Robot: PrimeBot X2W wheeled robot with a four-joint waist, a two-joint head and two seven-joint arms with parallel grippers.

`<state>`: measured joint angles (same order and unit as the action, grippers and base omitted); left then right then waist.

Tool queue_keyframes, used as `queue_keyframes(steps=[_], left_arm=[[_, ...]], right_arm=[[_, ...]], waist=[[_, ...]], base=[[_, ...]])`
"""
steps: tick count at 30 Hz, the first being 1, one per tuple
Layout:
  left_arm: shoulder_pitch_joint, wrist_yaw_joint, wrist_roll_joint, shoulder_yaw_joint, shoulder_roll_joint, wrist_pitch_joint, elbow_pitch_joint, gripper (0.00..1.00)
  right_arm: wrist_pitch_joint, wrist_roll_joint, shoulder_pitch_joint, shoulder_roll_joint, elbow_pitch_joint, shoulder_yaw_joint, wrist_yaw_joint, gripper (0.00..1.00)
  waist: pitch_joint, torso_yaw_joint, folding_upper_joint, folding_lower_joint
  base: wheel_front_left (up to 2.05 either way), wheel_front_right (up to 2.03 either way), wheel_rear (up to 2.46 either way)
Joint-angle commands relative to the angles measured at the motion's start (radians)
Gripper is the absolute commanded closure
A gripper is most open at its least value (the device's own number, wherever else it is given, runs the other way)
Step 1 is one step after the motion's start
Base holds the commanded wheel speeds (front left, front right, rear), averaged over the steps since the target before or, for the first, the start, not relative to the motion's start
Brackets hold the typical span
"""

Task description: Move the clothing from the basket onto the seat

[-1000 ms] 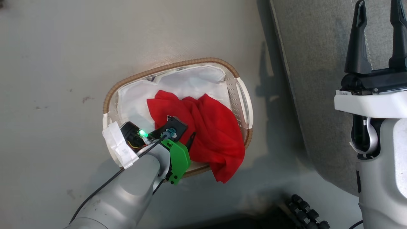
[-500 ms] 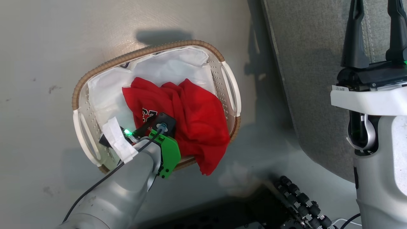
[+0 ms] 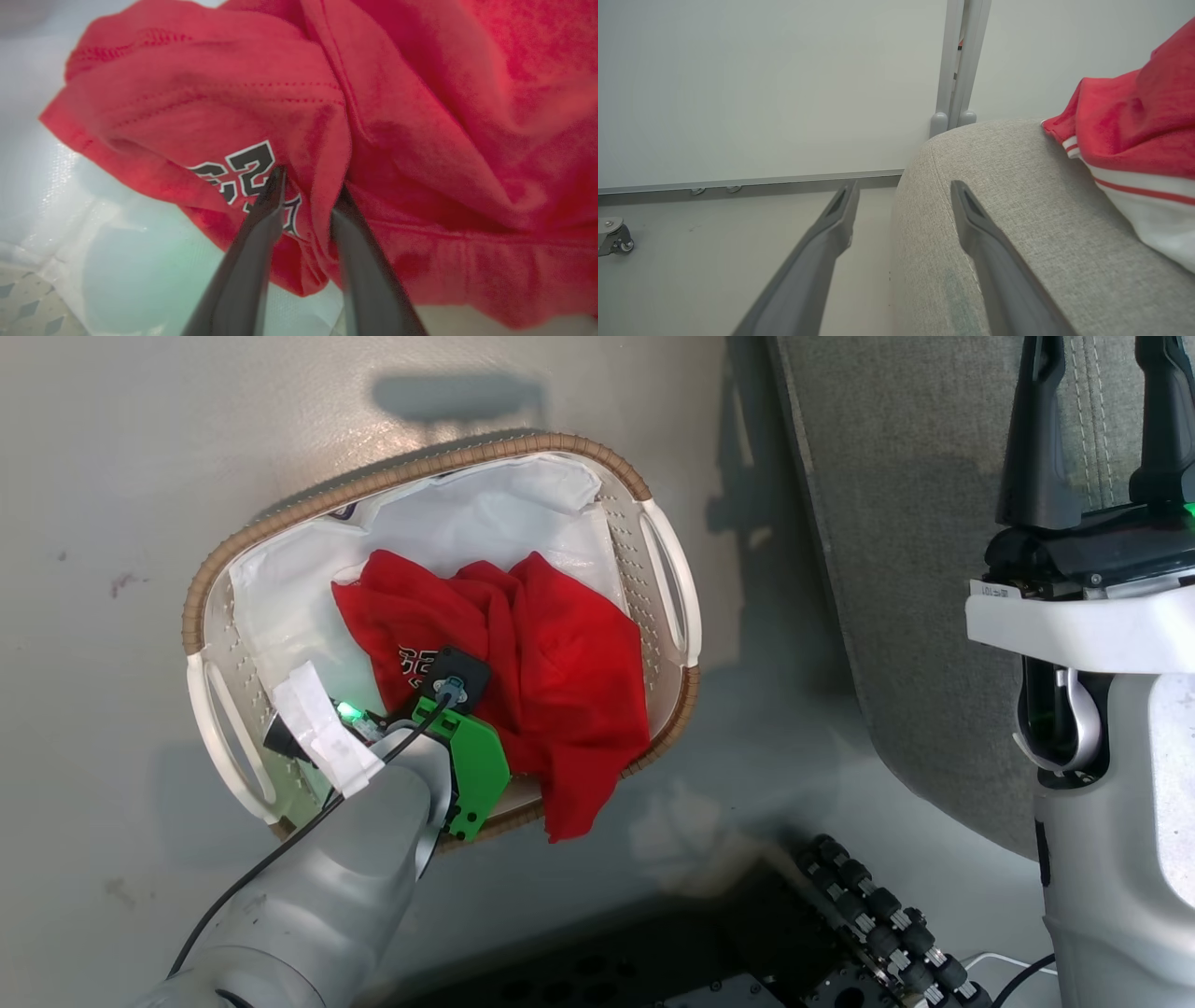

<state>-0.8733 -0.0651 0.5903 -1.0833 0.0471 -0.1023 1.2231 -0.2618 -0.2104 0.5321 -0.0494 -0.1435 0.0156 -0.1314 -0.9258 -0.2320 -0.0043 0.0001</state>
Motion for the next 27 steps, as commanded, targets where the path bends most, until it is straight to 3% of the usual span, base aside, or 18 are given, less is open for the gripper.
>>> queue_keyframes(steps=[1,13,27], left_arm=[[-0.019,0.009,0.008,-0.005,0.006,-0.008,0.002,1.0],[-0.034,0.081,0.069,0.001,0.005,-0.106,-0.052,1.0],[0.05,0.113,0.087,0.018,0.004,-0.165,-0.216,1.0]], right_arm=[[-0.005,-0.002,0.01,-0.002,0.0,0.004,0.001,0.0],[-0.005,0.05,-0.019,-0.002,0.037,0.021,0.001,0.0],[-0.005,0.137,-0.151,-0.003,0.13,0.058,0.001,0.0]], waist=[[0.0,0.001,0.0043,-0.0001],[0.091,0.074,0.0043,-0.0001],[0.406,0.2,0.0043,-0.0001]], base=[[0.0,0.0,0.0],[0.0,0.0,0.0],[0.0,0.0,0.0]])
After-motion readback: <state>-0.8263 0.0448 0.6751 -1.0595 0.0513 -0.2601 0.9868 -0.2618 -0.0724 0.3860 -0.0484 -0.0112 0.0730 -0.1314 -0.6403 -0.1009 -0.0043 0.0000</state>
